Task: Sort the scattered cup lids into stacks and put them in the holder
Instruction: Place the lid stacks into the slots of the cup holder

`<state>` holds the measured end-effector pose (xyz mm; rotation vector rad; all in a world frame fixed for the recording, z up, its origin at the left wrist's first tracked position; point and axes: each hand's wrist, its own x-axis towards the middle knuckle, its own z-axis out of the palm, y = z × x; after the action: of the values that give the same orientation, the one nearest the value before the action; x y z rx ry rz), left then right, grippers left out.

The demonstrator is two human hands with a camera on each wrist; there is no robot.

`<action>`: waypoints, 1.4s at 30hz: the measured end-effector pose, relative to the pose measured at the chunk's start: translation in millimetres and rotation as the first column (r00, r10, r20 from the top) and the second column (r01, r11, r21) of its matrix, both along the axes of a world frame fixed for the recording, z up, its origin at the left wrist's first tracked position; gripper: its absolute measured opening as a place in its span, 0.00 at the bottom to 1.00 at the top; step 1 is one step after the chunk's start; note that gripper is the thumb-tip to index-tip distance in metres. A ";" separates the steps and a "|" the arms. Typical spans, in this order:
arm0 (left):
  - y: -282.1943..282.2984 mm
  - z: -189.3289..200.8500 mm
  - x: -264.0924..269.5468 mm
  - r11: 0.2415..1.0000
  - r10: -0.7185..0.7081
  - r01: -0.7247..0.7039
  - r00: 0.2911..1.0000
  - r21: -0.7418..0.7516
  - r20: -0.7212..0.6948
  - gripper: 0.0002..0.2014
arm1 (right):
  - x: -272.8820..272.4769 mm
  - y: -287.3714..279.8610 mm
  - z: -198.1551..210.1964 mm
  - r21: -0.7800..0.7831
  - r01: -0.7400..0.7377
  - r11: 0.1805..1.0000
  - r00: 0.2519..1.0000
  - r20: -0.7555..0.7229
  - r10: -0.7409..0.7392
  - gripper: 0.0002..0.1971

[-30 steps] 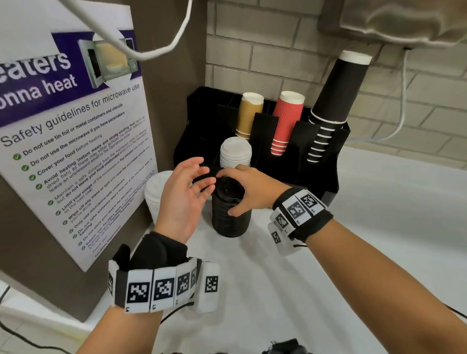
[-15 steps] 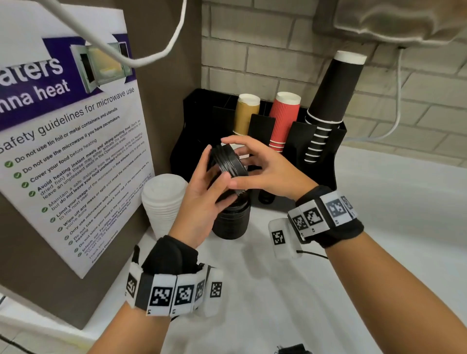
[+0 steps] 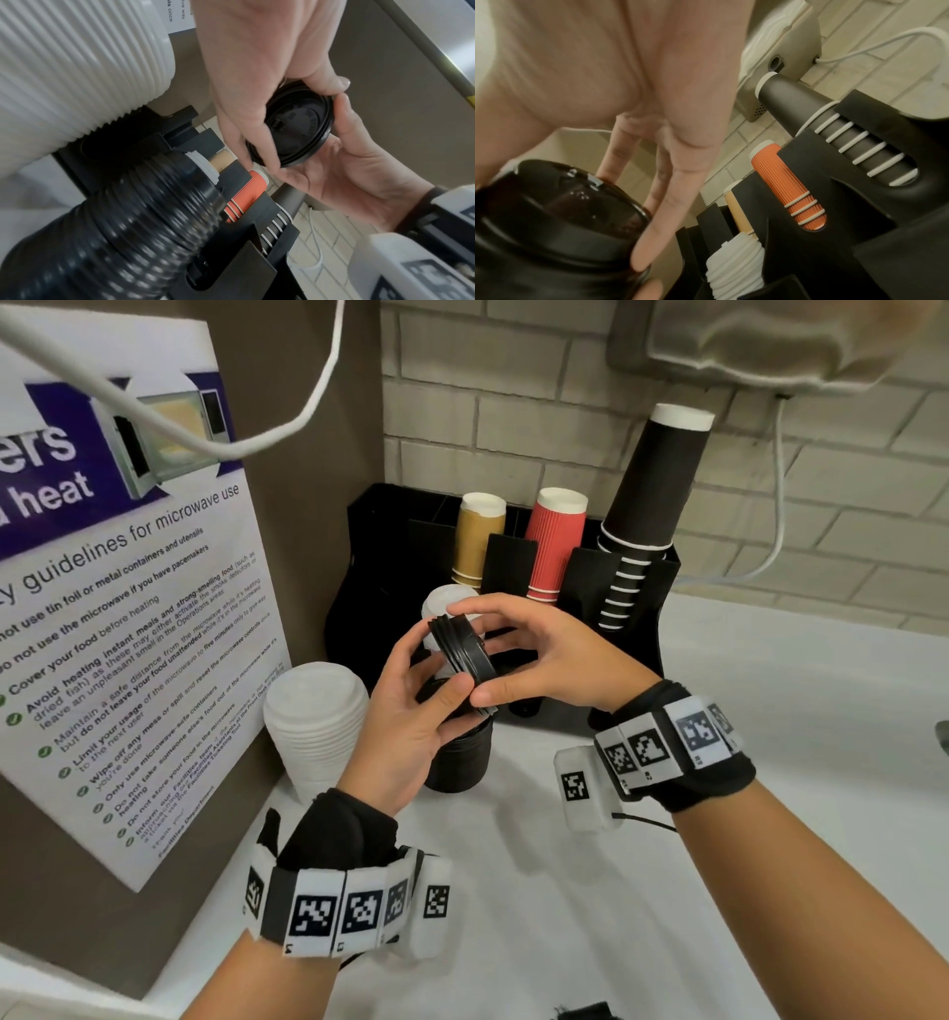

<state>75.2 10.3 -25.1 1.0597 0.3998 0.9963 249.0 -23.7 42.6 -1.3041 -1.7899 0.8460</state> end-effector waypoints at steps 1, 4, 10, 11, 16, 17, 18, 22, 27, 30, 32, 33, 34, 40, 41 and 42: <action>0.0 -0.4 0.7 1.000 0.000 0.000 1.000 -0.006 -0.005 0.40 | -0.3 -0.4 0.6 0.006 0.014 1.000 1.000 0.020 -0.014 0.36; 1.1 0.0 3.5 1.000 0.002 -0.002 1.000 -0.012 0.000 0.38 | -2.4 -0.7 0.6 0.058 0.047 0.997 0.997 0.050 -0.050 0.36; 5.1 2.3 2.3 0.999 -0.026 0.026 1.000 -0.022 0.015 0.35 | 1.8 5.9 1.0 0.135 0.075 0.988 0.996 0.043 -0.081 0.33; 6.0 3.6 1.8 0.999 -0.008 0.008 1.000 -0.031 0.009 0.32 | 8.1 9.1 1.9 0.169 0.126 0.978 0.991 0.018 -0.131 0.34; 13.2 3.8 -8.0 0.988 0.107 -0.108 0.994 -0.112 -0.011 0.09 | 49.3 31.7 -4.1 0.206 0.476 0.855 0.861 0.091 -0.501 0.35; 13.6 3.5 -9.6 0.986 0.122 -0.123 0.992 -0.114 -0.016 0.08 | 56.0 35.7 -8.3 0.179 0.499 0.848 0.838 0.151 -0.525 0.36; 13.9 3.2 -10.9 0.985 0.132 -0.134 0.991 -0.110 -0.021 0.08 | 61.5 39.8 -13.0 0.155 0.512 0.845 0.814 0.227 -0.535 0.36; 13.1 3.9 -14.9 0.985 0.152 -0.154 0.988 -0.079 -0.033 0.09 | 69.7 53.8 -30.5 0.047 0.514 0.857 0.705 0.546 -0.453 0.39; 10.3 2.7 -16.6 0.985 0.158 -0.160 0.986 -0.064 -0.046 0.09 | 57.8 67.5 -44.4 0.004 0.488 0.873 0.480 0.834 -0.272 0.39; 7.9 1.2 -17.2 0.984 0.161 -0.164 0.985 -0.072 -0.055 0.09 | 45.9 76.7 -54.9 -0.011 0.460 0.888 0.311 0.939 -0.149 0.39; 5.9 0.2 -18.4 0.983 0.164 -0.168 0.985 -0.077 -0.059 0.08 | 41.8 80.9 -61.5 -0.006 0.468 0.884 0.250 0.960 -0.126 0.39; 5.1 -0.3 -19.2 0.982 0.165 -0.170 0.984 -0.081 -0.060 0.08 | 40.8 82.3 -63.8 -0.008 0.477 0.879 0.243 0.962 -0.123 0.39; 4.2 -1.0 -20.2 0.981 0.167 -0.172 0.984 -0.084 -0.061 0.08 | 40.2 82.4 -65.5 -0.017 0.483 0.875 0.246 0.962 -0.117 0.39; 2.0 -2.7 -23.6 0.975 0.189 -0.196 0.979 -0.100 -0.079 0.08 | 39.0 80.4 -75.8 -0.019 0.485 0.874 0.237 0.965 -0.110 0.35; 1.8 -2.7 -23.5 0.975 0.191 -0.199 0.978 -0.102 -0.078 0.08 | 38.6 80.4 -76.7 -0.010 0.483 0.875 0.226 0.968 -0.113 0.35; 1.5 -2.6 -23.6 0.975 0.191 -0.199 0.978 -0.103 -0.078 0.09 | 38.1 80.2 -76.8 -0.009 0.481 0.876 0.217 0.970 -0.109 0.36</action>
<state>51.7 11.7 -27.7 0.9686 0.6169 1.1016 287.1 56.5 -34.2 -2.7066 -2.1097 -0.0484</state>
